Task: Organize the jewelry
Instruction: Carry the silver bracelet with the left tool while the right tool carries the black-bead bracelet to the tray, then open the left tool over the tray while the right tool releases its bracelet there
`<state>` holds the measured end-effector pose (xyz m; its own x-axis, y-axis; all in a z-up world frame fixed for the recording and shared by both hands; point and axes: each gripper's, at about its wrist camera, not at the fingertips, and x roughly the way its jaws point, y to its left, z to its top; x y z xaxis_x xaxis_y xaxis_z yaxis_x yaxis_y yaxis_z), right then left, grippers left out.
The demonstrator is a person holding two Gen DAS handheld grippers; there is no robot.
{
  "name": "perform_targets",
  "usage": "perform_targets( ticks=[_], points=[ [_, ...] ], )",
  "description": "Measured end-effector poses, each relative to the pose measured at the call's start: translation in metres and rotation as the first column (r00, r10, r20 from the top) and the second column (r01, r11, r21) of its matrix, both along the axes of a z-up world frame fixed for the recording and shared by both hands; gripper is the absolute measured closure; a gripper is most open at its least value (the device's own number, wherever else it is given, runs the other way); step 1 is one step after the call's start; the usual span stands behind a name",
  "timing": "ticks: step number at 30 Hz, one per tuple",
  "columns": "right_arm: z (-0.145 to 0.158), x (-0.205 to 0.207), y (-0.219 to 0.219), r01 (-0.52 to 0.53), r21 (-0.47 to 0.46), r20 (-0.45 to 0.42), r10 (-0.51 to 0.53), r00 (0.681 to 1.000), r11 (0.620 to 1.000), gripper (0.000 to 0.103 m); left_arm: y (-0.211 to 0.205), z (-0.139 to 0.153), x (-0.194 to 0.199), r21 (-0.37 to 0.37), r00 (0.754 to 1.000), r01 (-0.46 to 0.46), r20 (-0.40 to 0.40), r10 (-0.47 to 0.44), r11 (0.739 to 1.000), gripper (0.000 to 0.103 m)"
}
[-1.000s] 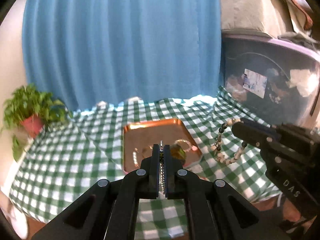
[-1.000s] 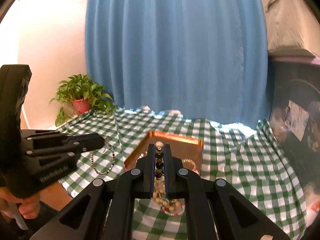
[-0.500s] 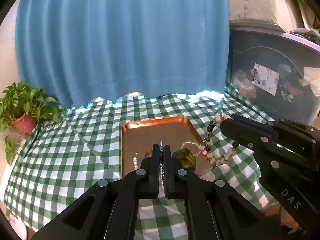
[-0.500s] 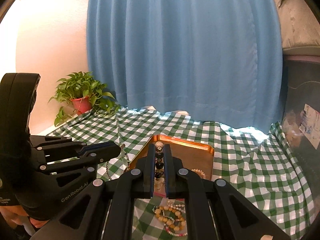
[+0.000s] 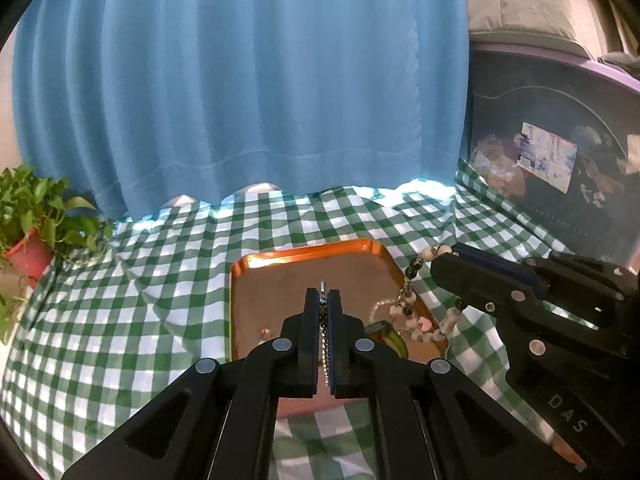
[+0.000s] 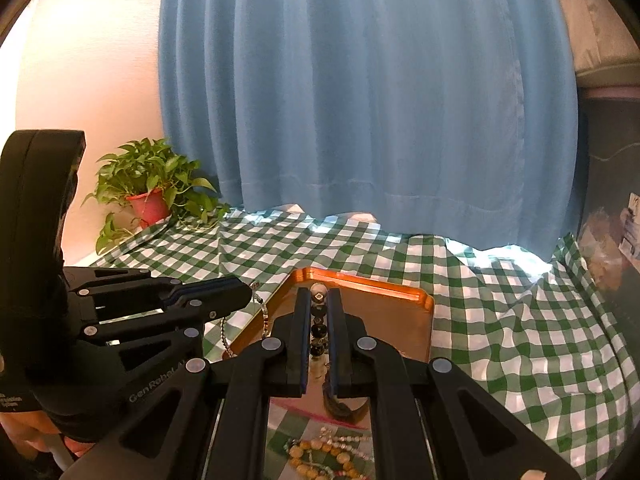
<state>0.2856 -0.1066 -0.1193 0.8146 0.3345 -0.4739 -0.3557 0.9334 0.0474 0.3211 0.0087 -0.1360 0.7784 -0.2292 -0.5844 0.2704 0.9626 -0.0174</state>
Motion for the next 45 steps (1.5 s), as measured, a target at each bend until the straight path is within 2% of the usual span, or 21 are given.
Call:
perform_targets(
  ticks=[11,15,19,24,29,43,45],
  points=[
    [-0.027,0.050,-0.033,0.061,0.036,-0.058,-0.058,0.997,0.997,0.097,0.032,-0.023,0.060,-0.169,0.998,-0.003,-0.065,-0.009,0.986,0.100],
    [-0.045,0.067,-0.041,0.074,0.058,-0.087,-0.069,0.994,0.996,0.097,0.040,-0.038,0.078,-0.174,0.995,-0.006,-0.097,-0.011,0.985,0.100],
    [-0.064,0.080,-0.048,0.095,0.090,-0.132,-0.083,0.988,0.991,0.097,0.053,-0.059,0.095,-0.217,0.990,-0.015,-0.138,-0.015,0.976,0.100],
    [-0.089,0.097,-0.051,0.124,0.097,-0.204,-0.102,0.974,0.988,0.097,0.058,-0.104,0.117,-0.148,0.971,-0.062,-0.236,0.025,0.987,0.100],
    [-0.113,0.105,-0.045,0.135,0.030,-0.279,-0.122,0.953,0.990,0.097,0.055,-0.135,0.125,-0.065,0.949,-0.097,-0.306,0.072,0.993,0.100],
    [-0.149,0.112,-0.045,0.168,-0.090,-0.387,-0.190,0.902,0.982,0.097,0.049,-0.141,0.119,0.043,0.946,-0.122,-0.296,0.129,0.992,0.100],
    [-0.150,0.112,-0.048,0.181,-0.083,-0.400,-0.199,0.895,0.980,0.092,0.051,-0.141,0.118,0.043,0.943,-0.137,-0.300,0.144,0.990,0.097]
  ],
)
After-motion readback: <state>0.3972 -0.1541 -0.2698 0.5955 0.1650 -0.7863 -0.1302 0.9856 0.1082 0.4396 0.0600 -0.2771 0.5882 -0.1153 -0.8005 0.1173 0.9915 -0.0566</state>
